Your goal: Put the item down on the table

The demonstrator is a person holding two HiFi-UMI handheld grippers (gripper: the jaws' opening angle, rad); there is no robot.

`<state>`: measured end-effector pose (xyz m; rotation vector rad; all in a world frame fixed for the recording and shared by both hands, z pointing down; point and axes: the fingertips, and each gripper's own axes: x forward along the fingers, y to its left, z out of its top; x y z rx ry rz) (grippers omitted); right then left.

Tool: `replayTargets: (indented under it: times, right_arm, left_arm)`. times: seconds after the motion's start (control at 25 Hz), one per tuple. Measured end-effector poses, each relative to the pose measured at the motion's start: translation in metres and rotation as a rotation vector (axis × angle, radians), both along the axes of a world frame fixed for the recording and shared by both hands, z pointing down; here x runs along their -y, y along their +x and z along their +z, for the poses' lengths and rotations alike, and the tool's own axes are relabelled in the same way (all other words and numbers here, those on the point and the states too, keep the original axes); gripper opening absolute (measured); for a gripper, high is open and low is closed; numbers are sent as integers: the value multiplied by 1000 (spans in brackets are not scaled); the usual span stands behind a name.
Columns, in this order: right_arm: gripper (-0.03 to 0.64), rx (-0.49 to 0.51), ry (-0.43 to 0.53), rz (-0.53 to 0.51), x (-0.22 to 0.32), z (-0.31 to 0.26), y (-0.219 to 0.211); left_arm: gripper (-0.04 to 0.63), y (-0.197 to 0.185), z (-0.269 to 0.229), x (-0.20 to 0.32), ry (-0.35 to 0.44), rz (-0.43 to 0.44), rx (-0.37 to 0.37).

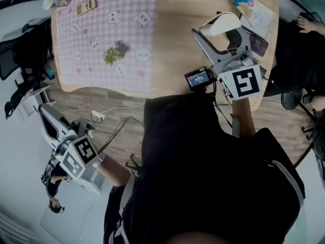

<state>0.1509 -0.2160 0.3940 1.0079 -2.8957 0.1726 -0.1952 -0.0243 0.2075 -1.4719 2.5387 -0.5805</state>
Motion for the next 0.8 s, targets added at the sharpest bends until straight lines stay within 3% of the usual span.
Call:
replayTargets:
  times: [0.12,0.4,0.6,0.8]
  right_arm:
    - [322,8,-20,49,3,9,23]
    - [322,-39,-10,236,-8,11,55]
    - [321,-85,85,347,-26,-32,44]
    - [321,-155,146,358,-49,-74,9]
  left_arm:
    - [-5,4,-6,30,-9,33,31]
    - [-5,-1,-3,83,-3,223,88]
    - [-5,-45,31,102,120,337,-59]
    - [-5,-79,55,99,174,413,-160]
